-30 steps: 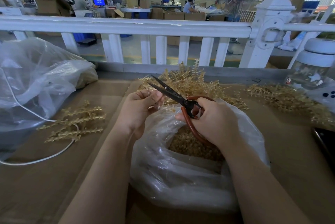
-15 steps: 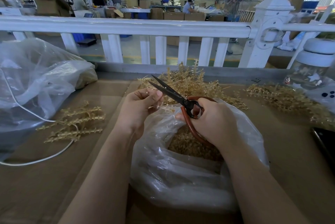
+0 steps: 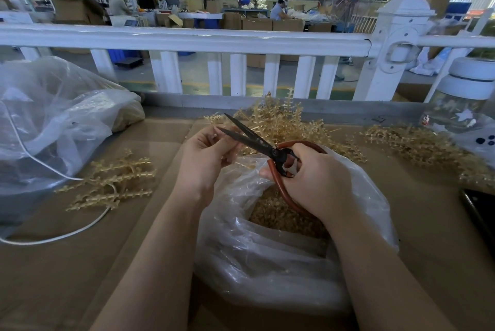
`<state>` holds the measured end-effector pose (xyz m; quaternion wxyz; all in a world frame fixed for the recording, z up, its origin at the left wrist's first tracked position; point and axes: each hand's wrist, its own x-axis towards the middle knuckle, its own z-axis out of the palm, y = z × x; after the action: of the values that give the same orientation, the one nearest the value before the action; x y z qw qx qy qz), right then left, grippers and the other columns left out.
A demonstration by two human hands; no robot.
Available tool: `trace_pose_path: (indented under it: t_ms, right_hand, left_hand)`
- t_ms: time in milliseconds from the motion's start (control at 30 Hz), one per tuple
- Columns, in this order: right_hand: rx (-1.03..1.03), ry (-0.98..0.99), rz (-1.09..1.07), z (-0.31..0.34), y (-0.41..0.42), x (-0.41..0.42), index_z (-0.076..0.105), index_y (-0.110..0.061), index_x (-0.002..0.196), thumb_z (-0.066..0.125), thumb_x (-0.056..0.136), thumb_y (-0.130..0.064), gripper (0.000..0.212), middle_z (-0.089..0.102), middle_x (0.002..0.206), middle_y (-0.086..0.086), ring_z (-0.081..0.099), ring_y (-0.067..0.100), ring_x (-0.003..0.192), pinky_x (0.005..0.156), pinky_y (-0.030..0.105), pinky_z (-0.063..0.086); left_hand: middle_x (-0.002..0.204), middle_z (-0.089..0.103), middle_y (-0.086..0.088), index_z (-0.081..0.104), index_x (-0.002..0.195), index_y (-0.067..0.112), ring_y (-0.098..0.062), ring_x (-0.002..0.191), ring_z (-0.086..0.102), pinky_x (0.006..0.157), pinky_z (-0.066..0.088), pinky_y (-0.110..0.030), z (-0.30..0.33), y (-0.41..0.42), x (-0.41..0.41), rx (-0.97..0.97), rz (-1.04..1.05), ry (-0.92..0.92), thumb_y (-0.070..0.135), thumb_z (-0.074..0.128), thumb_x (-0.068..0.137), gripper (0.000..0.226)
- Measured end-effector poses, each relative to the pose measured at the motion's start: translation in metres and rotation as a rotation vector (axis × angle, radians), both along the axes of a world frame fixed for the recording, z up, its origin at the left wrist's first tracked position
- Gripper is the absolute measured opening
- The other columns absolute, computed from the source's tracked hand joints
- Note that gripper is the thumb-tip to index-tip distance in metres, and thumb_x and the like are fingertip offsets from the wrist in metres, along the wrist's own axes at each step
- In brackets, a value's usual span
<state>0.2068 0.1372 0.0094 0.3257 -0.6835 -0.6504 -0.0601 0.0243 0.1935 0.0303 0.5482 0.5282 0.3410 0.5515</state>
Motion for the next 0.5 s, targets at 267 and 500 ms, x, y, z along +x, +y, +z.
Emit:
trace_pose_path:
  t_ms: [267,500]
  right_hand:
    - [-0.008,-0.021,0.016,-0.0005,0.0000,0.0019,0.061,-0.033,0.092,0.053,0.077,-0.082,0.052,0.058,0.078,-0.022,0.056,0.001,0.072,0.055,0.017,0.042]
    - [0.021,-0.032,-0.001,-0.0017,0.0013,0.0019,0.061,-0.033,0.090,0.051,0.078,-0.084,0.053,0.058,0.073,-0.020,0.053,-0.001,0.065,0.052,0.013,0.038]
  left_hand:
    - [0.079,0.054,-0.015,0.075,0.068,0.025,-0.016,0.065,0.045,0.066,0.041,-0.027,-0.0022,0.0011,0.0012,0.027,-0.050,0.084,-0.007,0.058,0.089,0.042]
    - [0.076,0.055,-0.011,0.073,0.070,0.022,-0.013,0.066,0.045,0.067,0.039,-0.027,-0.0032,0.0004,0.0040,0.011,-0.080,0.066,-0.006,0.058,0.089,0.037]
